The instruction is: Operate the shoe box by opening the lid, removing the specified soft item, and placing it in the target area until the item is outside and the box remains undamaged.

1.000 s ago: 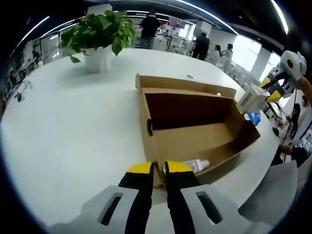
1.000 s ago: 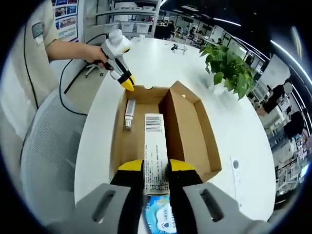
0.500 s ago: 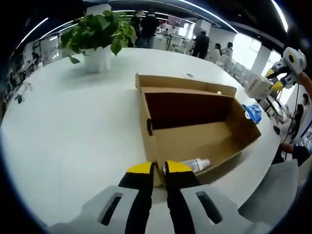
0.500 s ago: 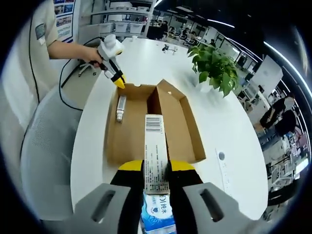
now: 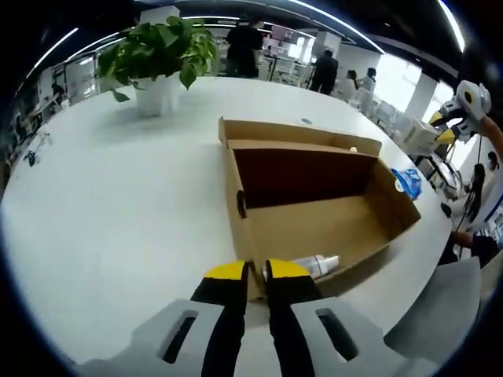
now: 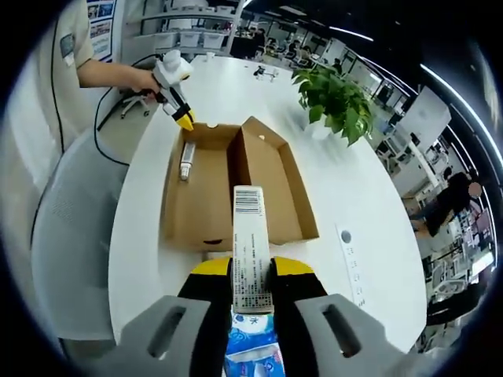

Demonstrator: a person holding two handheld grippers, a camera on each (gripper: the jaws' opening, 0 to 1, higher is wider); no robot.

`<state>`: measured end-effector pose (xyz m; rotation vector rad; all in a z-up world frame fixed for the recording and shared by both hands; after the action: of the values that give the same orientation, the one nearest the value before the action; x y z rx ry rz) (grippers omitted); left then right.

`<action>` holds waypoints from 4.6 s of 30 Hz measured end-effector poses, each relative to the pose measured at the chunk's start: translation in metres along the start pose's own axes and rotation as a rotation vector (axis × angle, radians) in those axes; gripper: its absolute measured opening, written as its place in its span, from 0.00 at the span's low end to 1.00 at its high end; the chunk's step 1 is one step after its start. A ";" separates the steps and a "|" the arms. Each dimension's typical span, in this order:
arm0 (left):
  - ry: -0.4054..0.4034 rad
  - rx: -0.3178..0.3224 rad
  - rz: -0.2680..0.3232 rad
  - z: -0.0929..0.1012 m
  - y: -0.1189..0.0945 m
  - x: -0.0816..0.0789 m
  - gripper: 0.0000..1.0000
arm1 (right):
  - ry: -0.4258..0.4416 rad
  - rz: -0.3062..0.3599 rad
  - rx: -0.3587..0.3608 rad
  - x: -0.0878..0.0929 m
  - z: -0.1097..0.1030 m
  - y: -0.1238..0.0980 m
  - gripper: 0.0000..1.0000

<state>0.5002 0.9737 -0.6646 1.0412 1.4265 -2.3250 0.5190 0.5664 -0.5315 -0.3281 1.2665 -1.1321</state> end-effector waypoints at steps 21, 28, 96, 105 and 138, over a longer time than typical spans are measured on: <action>-0.003 -0.004 -0.006 0.000 0.001 0.000 0.06 | 0.005 -0.051 0.020 0.038 0.020 -0.012 0.16; -0.003 -0.009 -0.010 0.000 0.001 0.000 0.06 | 0.014 -0.068 0.023 0.054 0.028 -0.012 0.16; 0.048 -0.054 -0.080 0.004 0.004 -0.005 0.06 | -0.094 -0.350 -0.062 0.237 0.080 0.033 0.16; 0.053 -0.055 -0.087 0.004 0.004 -0.005 0.06 | -0.139 -0.389 -0.069 0.249 0.082 0.036 0.16; 0.134 -0.048 -0.120 0.007 -0.001 -0.008 0.08 | -0.084 -0.359 0.063 0.229 0.080 0.015 0.36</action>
<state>0.5027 0.9666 -0.6567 1.1471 1.6277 -2.3282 0.5687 0.3596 -0.6479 -0.5663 1.1215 -1.4427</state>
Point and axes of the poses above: the point that each gripper's makers call its tool centre point, and the gripper's own axes: y roughly forward along the fingers, z roughly to its right, x roughly out of its underside, the point moved 8 cm from there along -y, roughly backward along the fingers, and after that the axes turned 6 degrees about x, right-handed, at the moved point
